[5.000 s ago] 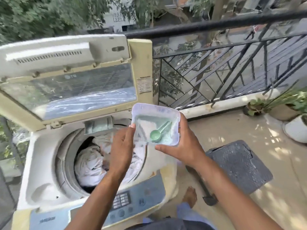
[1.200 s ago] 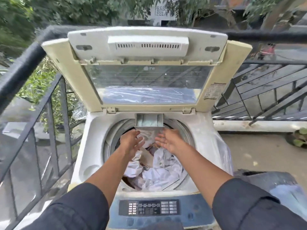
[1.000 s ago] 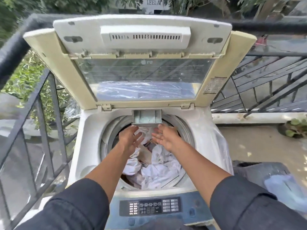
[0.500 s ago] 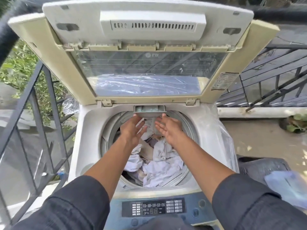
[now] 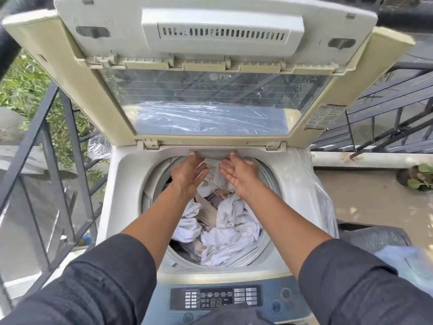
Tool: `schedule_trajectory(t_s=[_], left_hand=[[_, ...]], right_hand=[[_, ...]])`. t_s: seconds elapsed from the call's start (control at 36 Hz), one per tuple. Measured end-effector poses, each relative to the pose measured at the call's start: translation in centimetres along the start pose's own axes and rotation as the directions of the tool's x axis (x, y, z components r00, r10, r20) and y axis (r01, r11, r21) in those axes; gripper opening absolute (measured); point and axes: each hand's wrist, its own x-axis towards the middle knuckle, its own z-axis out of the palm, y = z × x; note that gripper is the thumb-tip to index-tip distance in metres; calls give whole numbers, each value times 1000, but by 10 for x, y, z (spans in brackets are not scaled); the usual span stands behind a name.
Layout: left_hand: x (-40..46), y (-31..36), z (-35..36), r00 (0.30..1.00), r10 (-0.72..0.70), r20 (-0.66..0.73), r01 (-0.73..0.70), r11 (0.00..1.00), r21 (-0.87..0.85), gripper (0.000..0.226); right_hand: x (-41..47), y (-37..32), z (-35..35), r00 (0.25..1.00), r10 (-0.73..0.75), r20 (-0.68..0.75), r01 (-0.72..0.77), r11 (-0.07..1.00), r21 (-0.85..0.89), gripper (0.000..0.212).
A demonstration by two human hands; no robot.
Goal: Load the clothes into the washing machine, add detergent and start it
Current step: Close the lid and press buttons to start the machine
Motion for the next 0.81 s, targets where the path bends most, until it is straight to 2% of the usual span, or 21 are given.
schedule_trajectory(t_s=[0.25,0.36,0.5,0.61,0.69,0.75,0.81], left_hand=[[-6,2,-1,1000,9,23,-10,999,49,36],[-15,-1,-4,999,22,37,-25,997,79,22],[-38,-9,-10,997,47,58,-52,995,85,29],[-57,-12,-11,991,111,76,-121,984,132,31],[-74,-14,-5,979,193,63,-200,968,153,27],[-89,-13,3,958,281,66,-288,944,161,25],[-104,-9,11,910,407,85,-415,886,207,19]], right_hand=[[-3,-4,0,1000,19,-2,-19,998,-64,26],[-11,-3,-1,1000,15,21,-12,989,-148,34],[-31,-3,-7,999,-23,35,30,977,-210,14],[-50,-2,-11,990,-132,47,140,929,-342,11],[-64,-2,-15,946,-315,84,310,793,-524,16],[-78,-8,-17,871,-463,161,442,600,-667,26],[-96,-19,-14,776,-574,260,552,419,-721,24]])
